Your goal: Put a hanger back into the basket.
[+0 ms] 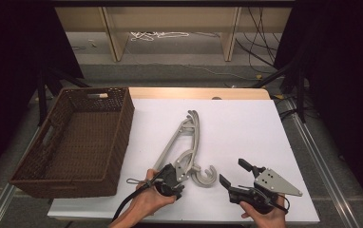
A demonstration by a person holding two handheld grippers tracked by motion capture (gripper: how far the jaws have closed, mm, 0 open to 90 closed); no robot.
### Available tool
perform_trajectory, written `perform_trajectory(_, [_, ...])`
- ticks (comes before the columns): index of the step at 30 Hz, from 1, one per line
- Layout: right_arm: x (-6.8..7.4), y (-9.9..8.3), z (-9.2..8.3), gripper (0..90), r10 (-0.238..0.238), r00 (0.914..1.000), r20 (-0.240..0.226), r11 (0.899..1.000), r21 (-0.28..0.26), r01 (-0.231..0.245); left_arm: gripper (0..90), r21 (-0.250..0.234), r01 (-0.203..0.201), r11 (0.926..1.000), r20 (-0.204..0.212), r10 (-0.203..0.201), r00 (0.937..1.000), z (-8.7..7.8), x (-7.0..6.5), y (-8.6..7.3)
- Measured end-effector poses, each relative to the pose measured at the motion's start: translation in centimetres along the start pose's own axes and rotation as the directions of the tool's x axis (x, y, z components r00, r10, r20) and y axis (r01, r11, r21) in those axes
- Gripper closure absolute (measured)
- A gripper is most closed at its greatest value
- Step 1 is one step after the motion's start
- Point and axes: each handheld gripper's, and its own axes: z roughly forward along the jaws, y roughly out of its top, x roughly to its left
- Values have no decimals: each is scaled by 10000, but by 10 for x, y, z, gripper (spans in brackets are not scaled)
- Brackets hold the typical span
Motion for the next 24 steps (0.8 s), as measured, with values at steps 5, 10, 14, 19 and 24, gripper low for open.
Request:
perform_trajectory(5, [0, 0, 1, 193, 44, 9999, -135, 9999, -98, -45, 651, -152, 262, 9995, 81, -260, 9996, 0, 4, 0])
perform_trajectory(10, [-1, 0, 1, 194, 37, 9999, -163, 9999, -103, -38, 691, -311, 615, 9976, 457, -600, 9971, -4, 10, -1])
perform_trajectory(14, [0, 0, 0, 194, 150, 9996, -259, 9999, 17, -149, 729, -578, 1400, 9885, 1227, -1321, 9836, -14, 21, -1])
perform_trajectory(19, [1, 0, 0, 194, 272, 9992, -297, 9996, 45, -271, 754, -523, 1684, 9843, 1433, -1595, 9768, -18, 29, -5])
perform_trajectory(24, [1, 0, 1, 195, 180, 9993, -319, 9998, -22, -180, 765, -951, 2381, 9666, 1853, -2179, 9582, -18, 34, -9])
